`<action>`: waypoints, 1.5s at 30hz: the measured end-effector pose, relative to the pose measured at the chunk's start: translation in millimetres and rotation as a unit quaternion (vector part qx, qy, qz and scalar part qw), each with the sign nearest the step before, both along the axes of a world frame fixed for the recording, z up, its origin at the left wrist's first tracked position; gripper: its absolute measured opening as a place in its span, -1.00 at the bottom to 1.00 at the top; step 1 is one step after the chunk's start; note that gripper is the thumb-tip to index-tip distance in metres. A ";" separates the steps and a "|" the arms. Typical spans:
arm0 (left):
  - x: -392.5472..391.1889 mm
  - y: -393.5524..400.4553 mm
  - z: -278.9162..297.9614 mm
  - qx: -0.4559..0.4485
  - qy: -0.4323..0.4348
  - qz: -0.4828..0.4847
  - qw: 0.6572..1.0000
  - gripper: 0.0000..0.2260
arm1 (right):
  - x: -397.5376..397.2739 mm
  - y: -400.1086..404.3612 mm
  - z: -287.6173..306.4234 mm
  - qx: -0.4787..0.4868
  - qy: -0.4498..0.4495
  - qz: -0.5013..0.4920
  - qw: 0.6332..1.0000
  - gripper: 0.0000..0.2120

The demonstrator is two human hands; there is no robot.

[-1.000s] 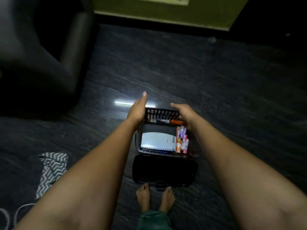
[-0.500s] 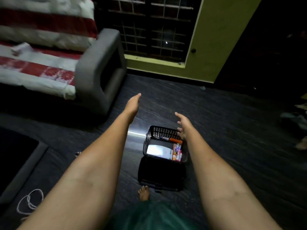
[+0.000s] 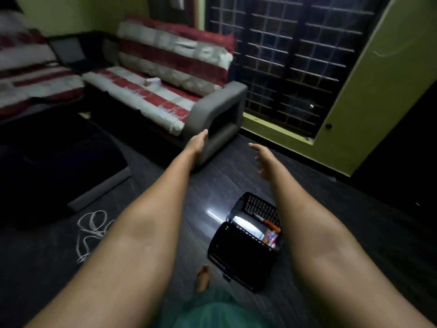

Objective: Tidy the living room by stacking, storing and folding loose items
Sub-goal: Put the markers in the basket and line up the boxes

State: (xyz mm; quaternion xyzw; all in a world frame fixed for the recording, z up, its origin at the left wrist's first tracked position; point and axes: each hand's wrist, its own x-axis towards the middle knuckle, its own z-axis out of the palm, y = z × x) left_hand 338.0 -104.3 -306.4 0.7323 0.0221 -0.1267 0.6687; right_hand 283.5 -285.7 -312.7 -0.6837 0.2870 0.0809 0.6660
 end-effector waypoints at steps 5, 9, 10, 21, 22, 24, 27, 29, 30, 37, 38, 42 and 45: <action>-48.6 97.2 63.5 -0.005 -0.038 0.094 0.995 -0.59 | -8.3 104.5 58.0 0.007 -0.045 0.104 0.993 -0.52; -89.9 185.8 116.6 -0.006 -0.077 0.189 0.979 -0.58 | -7.4 197.3 106.2 0.010 -0.105 0.200 0.974 -0.52; -103.9 212.3 126.1 -0.002 -0.082 0.213 0.973 -0.57 | -9.8 226.5 115.2 0.011 -0.118 0.233 0.965 -0.51; -201.5 438.7 134.0 0.040 -0.070 0.343 0.936 -0.47 | -53.0 455.0 114.2 0.032 -0.127 0.371 0.919 -0.42; -208.7 458.8 135.1 0.045 -0.068 0.350 0.933 -0.46 | -58.1 475.4 114.7 0.031 -0.134 0.380 0.915 -0.41; -219.9 505.7 140.7 0.052 -0.068 0.361 0.929 -0.48 | -65.6 521.2 117.2 0.032 -0.136 0.389 0.911 -0.43; -225.3 576.6 157.4 0.065 -0.072 0.367 0.925 -0.46 | -65.1 582.0 128.3 0.041 -0.148 0.385 0.910 -0.47; -224.0 622.4 172.7 0.071 -0.087 0.371 0.922 -0.45 | -48.5 622.6 131.2 0.044 -0.163 0.367 0.915 -0.38; -221.5 644.0 182.8 0.071 -0.098 0.375 0.919 -0.46 | -38.7 642.6 135.5 0.049 -0.173 0.356 0.917 -0.35; -171.0 754.3 249.9 0.089 -0.141 0.353 0.921 -0.48 | -0.5 744.9 214.6 0.018 -0.216 0.368 0.904 -0.42; -160.2 767.7 254.1 0.093 -0.148 0.352 0.919 -0.49 | 10.4 757.1 223.4 0.019 -0.227 0.366 0.902 -0.45; -114.7 819.7 248.0 0.091 -0.152 0.356 0.917 -0.48 | 58.3 808.0 227.5 0.011 -0.238 0.375 0.896 -0.51; -65.6 862.6 235.4 0.102 -0.138 0.354 0.919 -0.47 | 108.9 856.2 212.1 -0.003 -0.230 0.402 0.886 -0.51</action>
